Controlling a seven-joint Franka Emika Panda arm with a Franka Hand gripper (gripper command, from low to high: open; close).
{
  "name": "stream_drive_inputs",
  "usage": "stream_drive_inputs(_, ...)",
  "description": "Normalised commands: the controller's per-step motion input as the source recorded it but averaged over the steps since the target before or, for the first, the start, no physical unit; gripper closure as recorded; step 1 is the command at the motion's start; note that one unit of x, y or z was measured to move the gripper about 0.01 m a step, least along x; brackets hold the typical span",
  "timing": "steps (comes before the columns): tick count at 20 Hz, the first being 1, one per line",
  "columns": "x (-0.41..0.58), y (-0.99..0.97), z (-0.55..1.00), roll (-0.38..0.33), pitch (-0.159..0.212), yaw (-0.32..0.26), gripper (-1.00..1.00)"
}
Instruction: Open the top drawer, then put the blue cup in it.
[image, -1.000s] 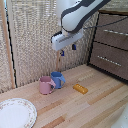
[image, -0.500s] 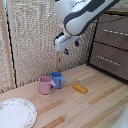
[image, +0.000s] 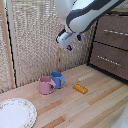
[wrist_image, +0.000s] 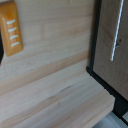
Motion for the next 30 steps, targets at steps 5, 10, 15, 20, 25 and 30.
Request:
stream_drive_inputs(5,-0.153,-0.2,0.0,-0.375,-0.044,0.138,-1.0)
stream_drive_inputs(10,-0.149,-0.2,0.0,-0.375,-0.059,0.145,-1.0)
stream_drive_inputs(15,-0.089,-0.19,0.0,-0.375,-0.057,0.131,-1.0)
stream_drive_inputs(20,-0.071,-0.33,0.0,-0.375,-0.004,0.049,-1.0)
stream_drive_inputs(25,-0.081,-0.55,0.0,-0.348,0.028,-0.006,-1.0)
stream_drive_inputs(30,0.0,-0.67,0.04,-0.263,0.006,-0.025,-1.0)
